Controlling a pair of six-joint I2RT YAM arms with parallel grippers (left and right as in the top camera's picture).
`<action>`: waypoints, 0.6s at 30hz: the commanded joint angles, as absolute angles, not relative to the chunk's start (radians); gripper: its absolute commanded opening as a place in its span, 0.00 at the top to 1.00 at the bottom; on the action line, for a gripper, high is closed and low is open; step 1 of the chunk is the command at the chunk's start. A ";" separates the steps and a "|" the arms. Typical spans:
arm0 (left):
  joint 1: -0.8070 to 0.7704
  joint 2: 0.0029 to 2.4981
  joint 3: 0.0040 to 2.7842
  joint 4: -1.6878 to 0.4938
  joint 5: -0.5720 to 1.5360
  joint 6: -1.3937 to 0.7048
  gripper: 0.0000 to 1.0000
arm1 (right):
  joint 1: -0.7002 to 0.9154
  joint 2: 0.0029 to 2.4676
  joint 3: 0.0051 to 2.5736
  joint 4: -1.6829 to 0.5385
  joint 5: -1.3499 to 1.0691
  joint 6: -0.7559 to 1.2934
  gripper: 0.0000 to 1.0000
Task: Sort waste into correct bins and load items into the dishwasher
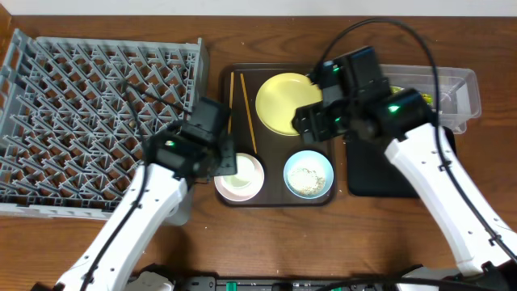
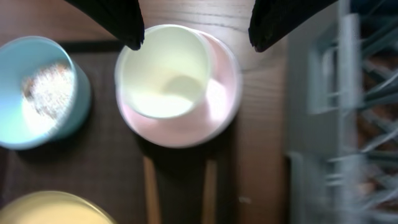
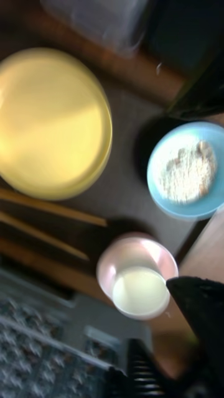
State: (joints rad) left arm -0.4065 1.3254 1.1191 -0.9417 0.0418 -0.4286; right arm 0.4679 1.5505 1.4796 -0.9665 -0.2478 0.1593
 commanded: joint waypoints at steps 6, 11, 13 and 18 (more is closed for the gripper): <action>-0.174 1.137 1.113 -1.029 0.045 -0.428 0.36 | 0.677 1.710 1.464 -0.919 -0.265 0.184 0.38; -0.150 1.107 1.113 -1.094 0.056 -0.397 0.32 | 0.731 1.824 1.464 -0.842 -0.191 0.259 0.42; -0.150 1.107 1.113 -1.109 0.056 -0.397 0.31 | 0.746 1.863 1.464 -0.814 -0.216 0.263 0.44; -0.150 1.109 1.113 -1.099 0.056 -0.397 0.30 | 0.786 1.932 1.464 -0.793 -0.209 0.262 0.56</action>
